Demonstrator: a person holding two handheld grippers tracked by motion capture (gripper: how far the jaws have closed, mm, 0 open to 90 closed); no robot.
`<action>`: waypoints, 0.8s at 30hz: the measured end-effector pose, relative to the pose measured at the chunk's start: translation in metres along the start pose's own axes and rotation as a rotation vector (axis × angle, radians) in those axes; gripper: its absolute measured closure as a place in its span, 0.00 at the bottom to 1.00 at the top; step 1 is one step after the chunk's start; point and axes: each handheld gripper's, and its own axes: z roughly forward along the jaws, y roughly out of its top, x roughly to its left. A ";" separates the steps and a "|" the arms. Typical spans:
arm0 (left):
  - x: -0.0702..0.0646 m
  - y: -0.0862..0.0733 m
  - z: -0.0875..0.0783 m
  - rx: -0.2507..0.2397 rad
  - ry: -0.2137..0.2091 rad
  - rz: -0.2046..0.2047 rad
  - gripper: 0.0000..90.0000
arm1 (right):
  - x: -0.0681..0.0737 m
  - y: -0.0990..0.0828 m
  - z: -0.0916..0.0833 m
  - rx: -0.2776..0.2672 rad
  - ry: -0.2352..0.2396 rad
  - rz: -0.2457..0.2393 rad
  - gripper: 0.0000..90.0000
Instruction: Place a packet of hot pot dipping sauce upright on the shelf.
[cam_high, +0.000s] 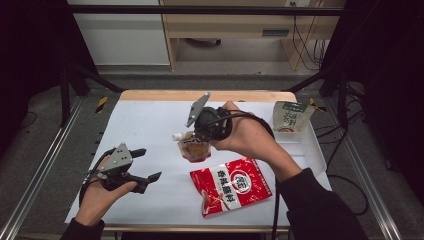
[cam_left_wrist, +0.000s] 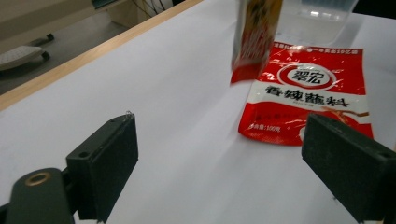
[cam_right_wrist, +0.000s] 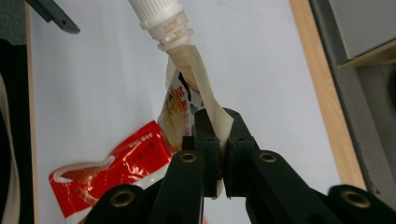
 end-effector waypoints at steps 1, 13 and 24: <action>0.001 -0.003 0.000 0.001 0.012 -0.006 0.11 | -0.002 -0.004 -0.006 -0.004 -0.011 0.001 0.97; 0.017 -0.042 0.010 0.037 0.101 -0.096 0.09 | -0.018 -0.066 -0.062 0.018 -0.109 0.062 0.97; 0.016 -0.056 0.015 0.075 0.118 -0.103 0.09 | -0.032 -0.121 -0.098 0.038 -0.187 0.112 0.97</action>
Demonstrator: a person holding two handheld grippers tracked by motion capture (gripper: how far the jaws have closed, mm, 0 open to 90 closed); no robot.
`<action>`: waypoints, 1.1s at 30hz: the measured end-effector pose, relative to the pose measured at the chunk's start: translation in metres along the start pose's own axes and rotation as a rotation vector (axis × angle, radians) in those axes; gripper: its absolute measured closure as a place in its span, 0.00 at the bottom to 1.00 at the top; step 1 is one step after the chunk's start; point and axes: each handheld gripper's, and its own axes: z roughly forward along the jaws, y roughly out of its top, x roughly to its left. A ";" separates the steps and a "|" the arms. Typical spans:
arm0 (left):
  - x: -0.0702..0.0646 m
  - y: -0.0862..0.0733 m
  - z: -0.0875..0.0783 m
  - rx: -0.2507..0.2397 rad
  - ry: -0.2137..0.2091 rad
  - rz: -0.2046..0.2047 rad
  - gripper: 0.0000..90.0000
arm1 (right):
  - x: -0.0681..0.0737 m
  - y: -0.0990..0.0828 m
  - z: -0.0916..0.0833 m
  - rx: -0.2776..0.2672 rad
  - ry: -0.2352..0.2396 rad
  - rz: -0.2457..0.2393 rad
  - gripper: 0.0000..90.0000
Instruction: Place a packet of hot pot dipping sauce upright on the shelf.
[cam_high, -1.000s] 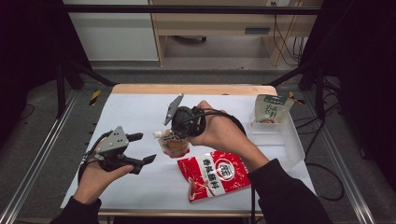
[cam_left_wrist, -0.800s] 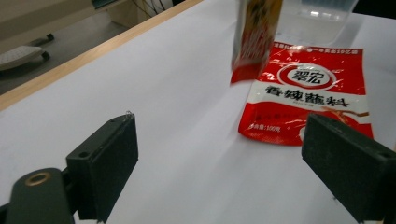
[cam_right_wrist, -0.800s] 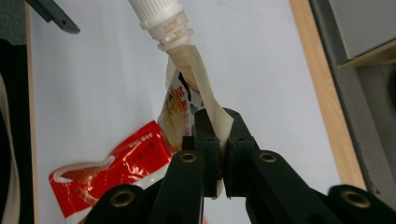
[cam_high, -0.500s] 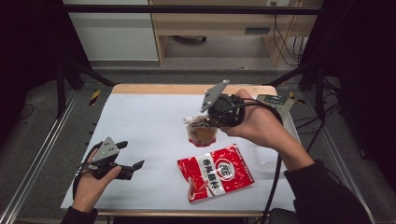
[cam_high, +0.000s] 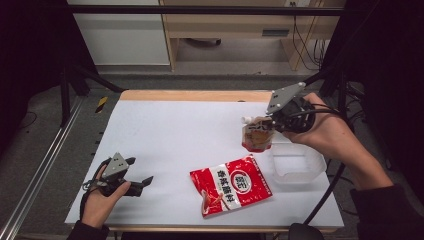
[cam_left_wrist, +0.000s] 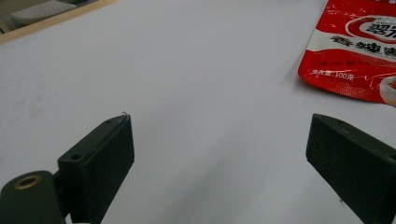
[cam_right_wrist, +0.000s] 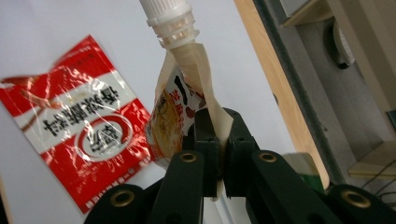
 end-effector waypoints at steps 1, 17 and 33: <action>0.000 0.000 0.000 -0.002 0.004 -0.001 0.09 | -0.004 -0.006 -0.002 0.001 -0.008 0.004 0.97; -0.002 -0.004 -0.002 0.001 0.003 -0.012 0.09 | -0.047 -0.077 0.021 0.020 -0.058 0.075 0.97; -0.002 -0.004 0.000 0.006 -0.008 -0.011 0.09 | -0.076 -0.105 0.048 0.042 -0.047 0.115 0.97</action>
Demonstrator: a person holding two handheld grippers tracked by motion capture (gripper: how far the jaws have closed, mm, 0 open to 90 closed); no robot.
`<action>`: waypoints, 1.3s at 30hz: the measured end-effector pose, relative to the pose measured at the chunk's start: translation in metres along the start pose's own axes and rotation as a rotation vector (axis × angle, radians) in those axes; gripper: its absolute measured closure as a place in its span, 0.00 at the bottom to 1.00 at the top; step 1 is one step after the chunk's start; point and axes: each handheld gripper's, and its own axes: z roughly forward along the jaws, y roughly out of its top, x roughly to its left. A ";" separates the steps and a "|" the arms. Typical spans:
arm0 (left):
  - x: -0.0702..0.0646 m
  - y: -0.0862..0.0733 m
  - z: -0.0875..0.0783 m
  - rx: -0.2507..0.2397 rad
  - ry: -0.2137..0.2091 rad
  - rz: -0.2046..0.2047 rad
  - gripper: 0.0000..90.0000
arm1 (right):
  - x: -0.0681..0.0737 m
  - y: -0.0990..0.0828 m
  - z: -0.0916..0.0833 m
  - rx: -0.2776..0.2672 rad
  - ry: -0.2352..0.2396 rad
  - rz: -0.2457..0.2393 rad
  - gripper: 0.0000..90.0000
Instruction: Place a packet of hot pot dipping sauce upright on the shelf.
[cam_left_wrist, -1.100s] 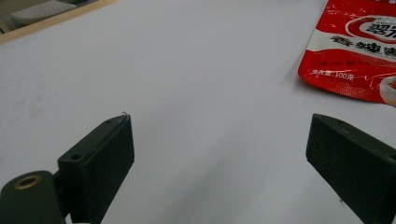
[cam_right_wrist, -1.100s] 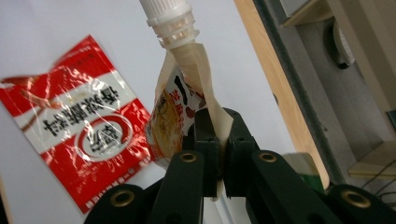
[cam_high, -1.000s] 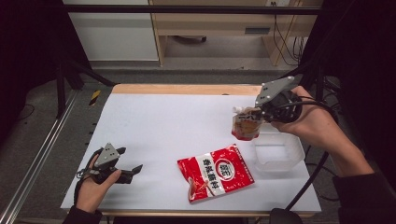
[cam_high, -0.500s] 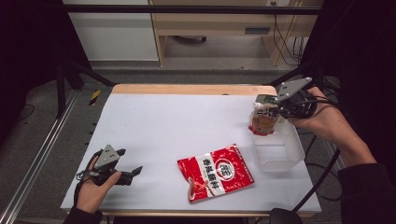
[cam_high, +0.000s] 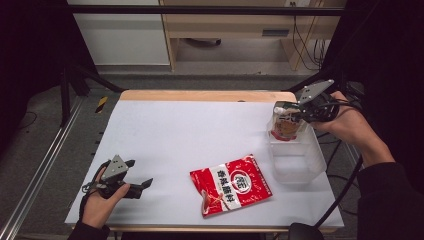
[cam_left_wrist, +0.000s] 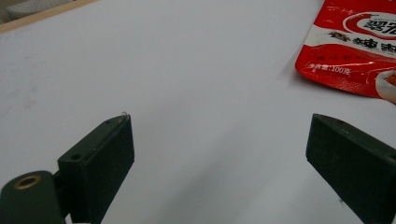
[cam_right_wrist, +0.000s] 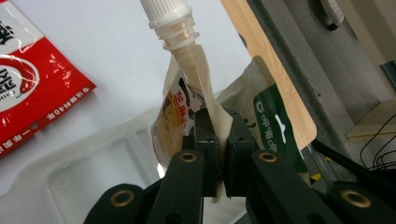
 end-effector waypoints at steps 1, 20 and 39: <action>0.000 0.000 0.000 0.002 -0.001 0.001 0.09 | 0.000 -0.001 0.001 0.004 0.004 0.003 0.97; -0.001 0.000 0.000 0.008 -0.003 0.007 0.09 | 0.002 -0.016 0.027 0.024 0.045 0.064 0.96; -0.001 0.000 0.000 0.009 -0.005 0.009 0.09 | 0.005 -0.032 0.047 0.049 0.077 0.124 0.95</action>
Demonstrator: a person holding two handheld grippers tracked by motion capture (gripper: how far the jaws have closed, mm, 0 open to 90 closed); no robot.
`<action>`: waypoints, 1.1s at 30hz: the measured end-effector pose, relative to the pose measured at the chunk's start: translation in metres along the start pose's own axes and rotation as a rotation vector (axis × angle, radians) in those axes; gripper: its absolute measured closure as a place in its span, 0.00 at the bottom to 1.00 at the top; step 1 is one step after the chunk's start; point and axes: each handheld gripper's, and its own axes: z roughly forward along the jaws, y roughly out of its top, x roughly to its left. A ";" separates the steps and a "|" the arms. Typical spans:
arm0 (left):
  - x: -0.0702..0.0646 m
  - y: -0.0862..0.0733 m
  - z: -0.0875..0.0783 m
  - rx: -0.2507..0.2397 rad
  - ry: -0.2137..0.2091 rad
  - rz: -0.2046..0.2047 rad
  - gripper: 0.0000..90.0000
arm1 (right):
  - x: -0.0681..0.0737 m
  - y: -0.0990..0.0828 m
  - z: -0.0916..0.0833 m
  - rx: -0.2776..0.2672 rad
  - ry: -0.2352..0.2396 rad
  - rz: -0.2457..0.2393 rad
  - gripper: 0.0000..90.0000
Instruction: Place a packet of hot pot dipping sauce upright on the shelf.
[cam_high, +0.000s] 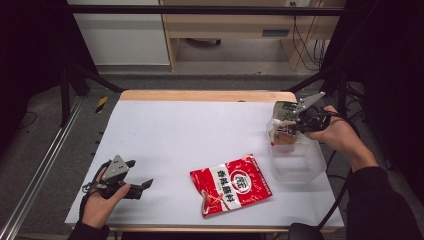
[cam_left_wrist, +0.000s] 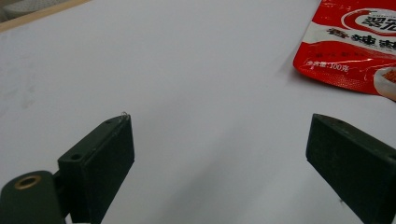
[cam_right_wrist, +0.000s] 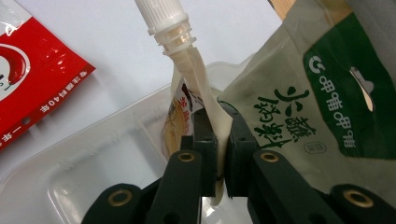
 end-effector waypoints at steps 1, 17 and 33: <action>0.000 0.000 0.000 0.000 -0.001 0.001 0.09 | -0.001 -0.001 0.000 0.002 -0.002 0.000 0.95; 0.000 -0.001 0.001 0.009 -0.001 0.000 0.09 | -0.002 -0.005 -0.015 -0.048 -0.046 0.111 0.62; -0.003 0.001 0.001 0.022 0.012 0.021 0.09 | 0.051 0.007 -0.087 -0.202 -0.165 0.139 0.22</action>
